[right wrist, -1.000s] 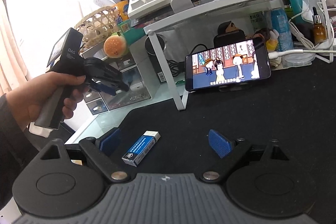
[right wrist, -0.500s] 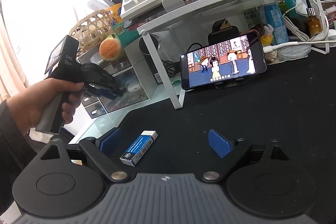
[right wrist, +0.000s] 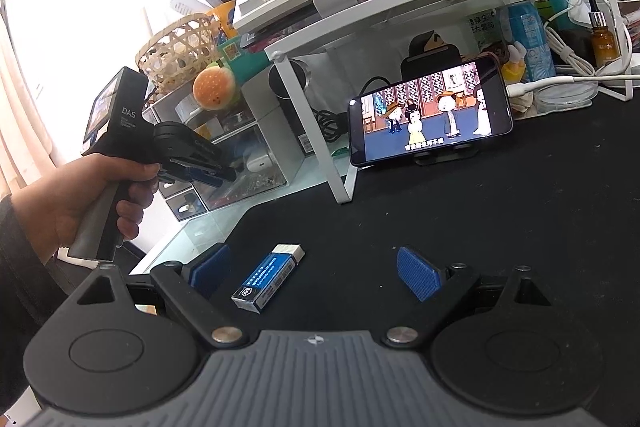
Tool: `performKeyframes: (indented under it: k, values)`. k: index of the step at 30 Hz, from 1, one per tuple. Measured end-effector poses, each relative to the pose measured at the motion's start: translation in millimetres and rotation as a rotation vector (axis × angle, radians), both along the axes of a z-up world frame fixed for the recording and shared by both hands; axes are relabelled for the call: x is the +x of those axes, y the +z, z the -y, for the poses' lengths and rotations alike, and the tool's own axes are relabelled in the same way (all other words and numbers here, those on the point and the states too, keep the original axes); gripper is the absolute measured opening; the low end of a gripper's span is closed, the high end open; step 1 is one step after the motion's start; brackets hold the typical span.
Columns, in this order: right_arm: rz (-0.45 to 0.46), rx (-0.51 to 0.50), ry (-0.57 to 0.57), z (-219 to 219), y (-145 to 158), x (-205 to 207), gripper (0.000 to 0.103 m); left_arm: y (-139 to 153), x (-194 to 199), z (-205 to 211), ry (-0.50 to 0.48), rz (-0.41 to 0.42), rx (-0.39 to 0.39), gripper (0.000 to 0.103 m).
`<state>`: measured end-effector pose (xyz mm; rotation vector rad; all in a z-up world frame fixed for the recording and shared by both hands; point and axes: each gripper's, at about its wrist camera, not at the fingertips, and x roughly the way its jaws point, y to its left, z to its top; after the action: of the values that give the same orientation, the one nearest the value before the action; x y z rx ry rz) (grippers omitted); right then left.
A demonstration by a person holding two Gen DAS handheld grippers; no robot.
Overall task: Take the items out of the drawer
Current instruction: 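Close the left gripper on the clear drawer's white handle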
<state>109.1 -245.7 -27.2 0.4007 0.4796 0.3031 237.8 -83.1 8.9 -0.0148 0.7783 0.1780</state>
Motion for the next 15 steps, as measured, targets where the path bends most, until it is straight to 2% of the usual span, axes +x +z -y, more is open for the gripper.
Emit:
performKeyframes:
  k: [3,4,8,10,12,15]
  values:
    - [-0.004,-0.004,0.001,-1,0,1,0.094,-1,-1,5,0.003,-0.007,0.006,0.015]
    - [-0.005,-0.004,0.001,-1,0,1,0.094,-1,-2,7,0.008,-0.014,0.015,0.000]
    - [-0.011,0.001,0.004,-2,0,1,0.094,-3,-5,11,0.003,-0.015,0.009,0.000]
    - [-0.011,0.004,0.007,-3,0,0,0.094,8,-21,-18,0.013,0.000,-0.037,0.000]
    - [-0.011,-0.002,0.008,-4,-1,-1,0.094,13,-28,-40,0.036,0.016,-0.037,0.007]
    - [-0.012,-0.005,0.010,-5,-1,-3,0.094,16,-27,-40,0.050,0.023,-0.024,0.014]
